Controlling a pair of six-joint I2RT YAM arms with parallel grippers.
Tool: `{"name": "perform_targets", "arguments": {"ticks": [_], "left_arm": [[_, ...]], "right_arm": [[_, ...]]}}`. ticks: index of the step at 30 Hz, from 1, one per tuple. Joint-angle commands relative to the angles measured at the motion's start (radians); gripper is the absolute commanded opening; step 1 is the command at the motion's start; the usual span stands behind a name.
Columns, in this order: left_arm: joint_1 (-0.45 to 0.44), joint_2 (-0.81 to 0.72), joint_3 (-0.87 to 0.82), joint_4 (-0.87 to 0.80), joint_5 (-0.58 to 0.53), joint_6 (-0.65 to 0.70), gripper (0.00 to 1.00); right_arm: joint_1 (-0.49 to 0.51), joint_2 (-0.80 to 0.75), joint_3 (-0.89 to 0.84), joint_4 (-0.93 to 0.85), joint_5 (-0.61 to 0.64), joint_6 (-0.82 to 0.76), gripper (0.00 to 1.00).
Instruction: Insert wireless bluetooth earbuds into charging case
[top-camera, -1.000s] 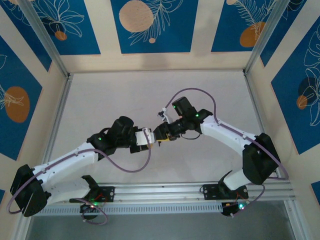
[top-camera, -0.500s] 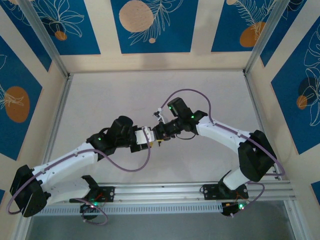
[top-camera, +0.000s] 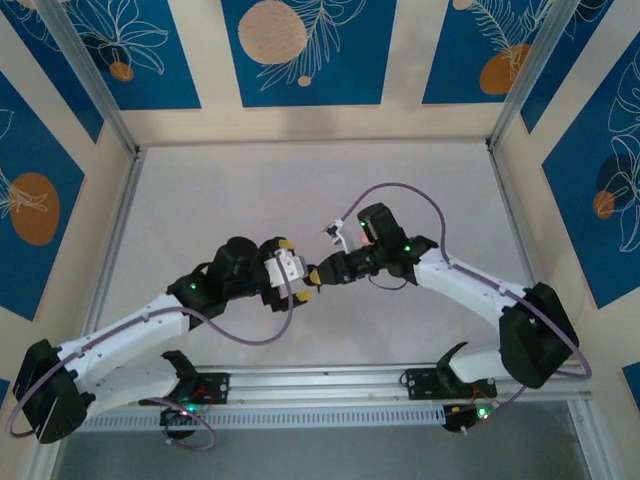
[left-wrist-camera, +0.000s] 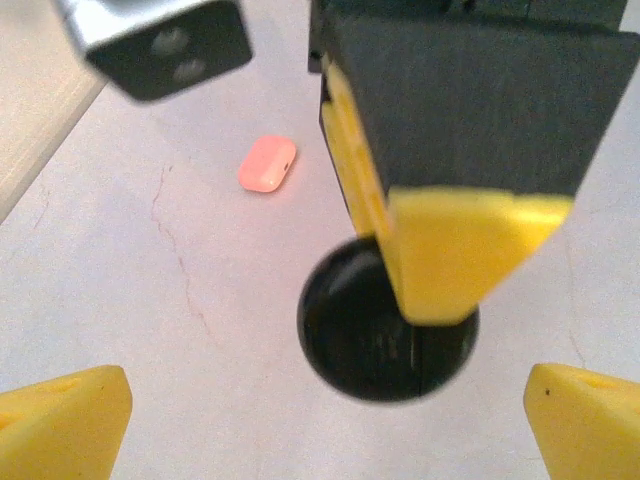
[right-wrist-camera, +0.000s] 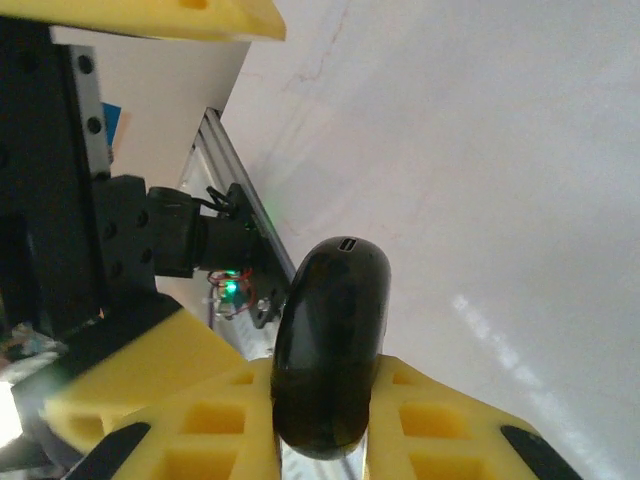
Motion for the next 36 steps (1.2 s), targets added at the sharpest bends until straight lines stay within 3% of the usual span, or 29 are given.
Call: {"name": "perform_targets", "arguments": {"ticks": [1,5,9,15,19,22,28,36], "left_arm": [[0.036,-0.033,-0.026,0.074,0.086,-0.082,1.0],[0.081,-0.057,-0.041,0.084,0.216,-0.112,0.94],[0.109,-0.068,-0.046,0.088,0.311,-0.12,0.8],[0.112,-0.019,0.004,0.015,0.391,-0.083,0.71],[0.111,0.027,0.058,-0.032,0.457,-0.048,0.63],[0.112,0.042,0.086,-0.059,0.49,-0.022,0.63],[0.111,0.057,0.121,-0.103,0.537,0.006,0.62],[0.111,0.1,0.152,-0.155,0.601,0.019,0.61]], "right_arm": [[-0.027,-0.055,-0.043,0.082,-0.032,-0.182,0.18],[-0.077,-0.103,-0.085,0.117,-0.135,-0.38,0.18],[-0.133,-0.152,-0.103,0.109,-0.243,-0.59,0.17],[-0.153,-0.144,-0.014,-0.119,-0.327,-0.885,0.18],[-0.133,-0.105,0.057,-0.262,-0.273,-0.993,0.18],[-0.108,-0.082,0.097,-0.333,-0.207,-1.051,0.18],[-0.052,-0.061,0.153,-0.41,-0.074,-1.154,0.18],[-0.003,-0.026,0.205,-0.433,0.007,-1.202,0.18]]}}
